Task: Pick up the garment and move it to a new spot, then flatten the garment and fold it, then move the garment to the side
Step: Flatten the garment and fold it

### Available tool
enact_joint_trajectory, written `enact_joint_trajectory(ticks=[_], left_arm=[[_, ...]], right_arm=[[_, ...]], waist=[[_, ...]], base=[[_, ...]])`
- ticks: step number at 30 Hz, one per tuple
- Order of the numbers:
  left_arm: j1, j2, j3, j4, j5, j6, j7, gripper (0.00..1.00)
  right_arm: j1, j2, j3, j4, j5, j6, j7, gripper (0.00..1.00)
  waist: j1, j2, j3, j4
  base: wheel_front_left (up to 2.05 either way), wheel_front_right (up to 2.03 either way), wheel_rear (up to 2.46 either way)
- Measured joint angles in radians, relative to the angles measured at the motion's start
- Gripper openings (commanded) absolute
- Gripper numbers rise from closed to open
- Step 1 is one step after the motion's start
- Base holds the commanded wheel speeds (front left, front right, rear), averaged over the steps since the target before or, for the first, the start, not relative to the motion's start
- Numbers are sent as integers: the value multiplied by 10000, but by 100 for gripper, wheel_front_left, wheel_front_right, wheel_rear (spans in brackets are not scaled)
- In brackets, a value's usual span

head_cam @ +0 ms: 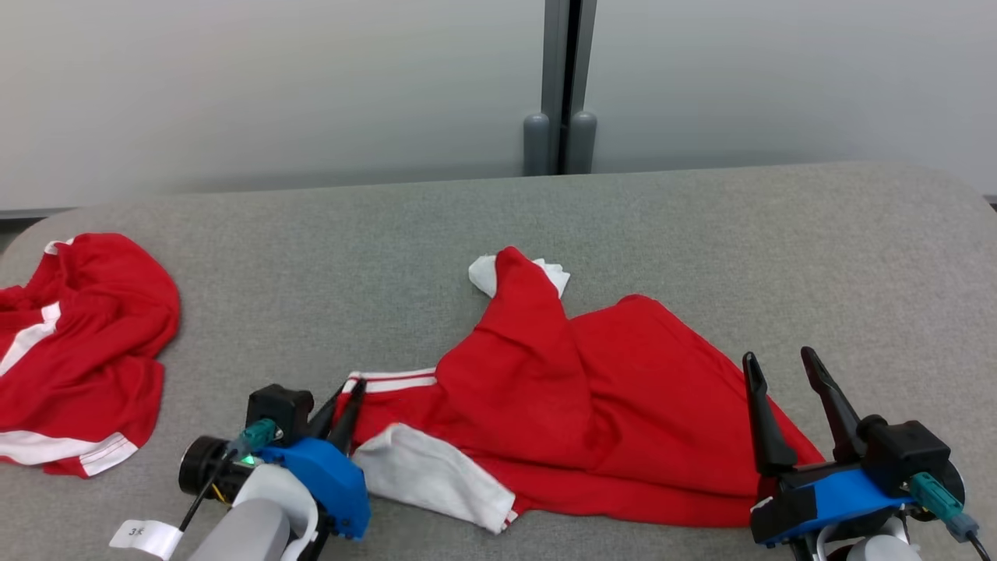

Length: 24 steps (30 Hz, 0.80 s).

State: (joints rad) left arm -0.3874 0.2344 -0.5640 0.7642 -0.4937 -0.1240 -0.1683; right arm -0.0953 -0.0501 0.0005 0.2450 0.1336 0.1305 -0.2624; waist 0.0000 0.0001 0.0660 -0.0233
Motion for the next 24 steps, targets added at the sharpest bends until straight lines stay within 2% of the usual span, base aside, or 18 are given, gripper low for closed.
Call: enact_joint_trajectory(ticks=[9, 17, 24], left_arm=[[415, 163, 36, -1628, 58, 477, -435, 0], [1406, 579, 29, -3396, 23, 1018, -94, 0], [1460, 871, 61, -4474, 132, 1369, 130, 0]], right_arm=[[221, 0, 12, 13, 161, 0, 0, 100], [360, 0, -84, -38, 207, 0, 0, 100], [259, 0, -111, -35, 207, 0, 0, 100]], waist=[[-2, -1, -389, 261], [-1, 0, -302, 500], [-1, 0, -162, 562]], base=[[0, 0, 0], [0, 0, 0], [0, 0, 0]])
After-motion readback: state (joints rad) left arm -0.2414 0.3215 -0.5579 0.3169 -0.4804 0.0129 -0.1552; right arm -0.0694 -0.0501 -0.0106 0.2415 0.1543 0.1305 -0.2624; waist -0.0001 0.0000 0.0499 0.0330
